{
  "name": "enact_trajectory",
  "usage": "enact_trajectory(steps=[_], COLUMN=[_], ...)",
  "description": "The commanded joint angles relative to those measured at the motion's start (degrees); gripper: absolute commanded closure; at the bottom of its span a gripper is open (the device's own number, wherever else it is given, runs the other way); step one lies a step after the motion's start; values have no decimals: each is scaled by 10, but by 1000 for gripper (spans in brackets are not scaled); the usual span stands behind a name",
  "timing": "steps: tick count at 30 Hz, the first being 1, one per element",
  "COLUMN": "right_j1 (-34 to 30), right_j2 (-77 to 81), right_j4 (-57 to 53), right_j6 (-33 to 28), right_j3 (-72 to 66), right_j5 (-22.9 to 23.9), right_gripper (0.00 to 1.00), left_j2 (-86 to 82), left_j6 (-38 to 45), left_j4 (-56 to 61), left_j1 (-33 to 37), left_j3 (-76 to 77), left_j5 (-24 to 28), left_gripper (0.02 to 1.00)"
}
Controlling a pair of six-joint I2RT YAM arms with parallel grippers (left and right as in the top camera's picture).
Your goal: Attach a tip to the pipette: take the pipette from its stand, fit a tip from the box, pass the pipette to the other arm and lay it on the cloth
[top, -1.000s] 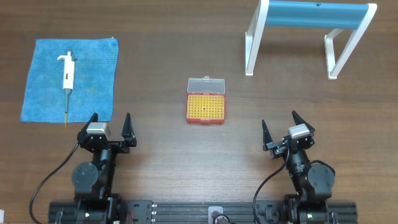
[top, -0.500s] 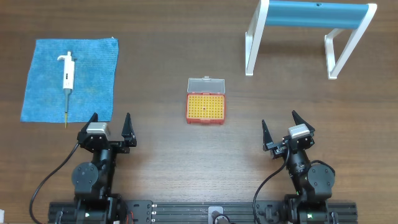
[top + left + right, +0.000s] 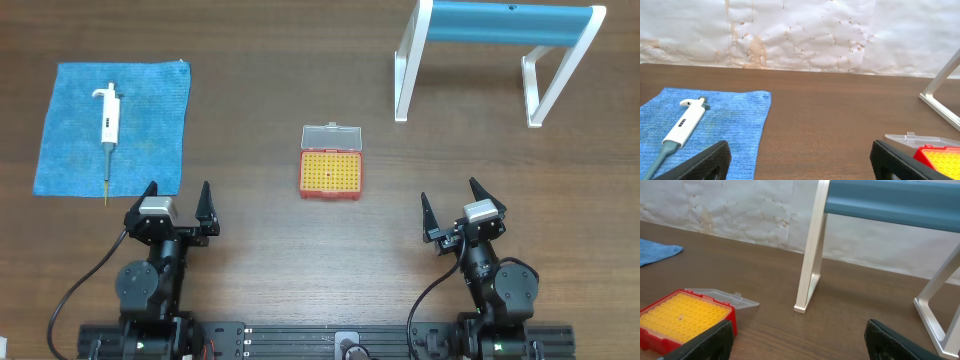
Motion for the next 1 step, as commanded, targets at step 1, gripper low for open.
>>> enact_trajectory(steps=[1], right_j1=[3], right_j2=[-6], right_j4=[2], right_j6=[6], right_j3=[-5], right_j5=[-6], right_gripper=[154], left_j2=[-5], left_j6=[5], left_j4=[-3], left_j1=[4], left_j3=[0], left_j5=[11], left_gripper=[119])
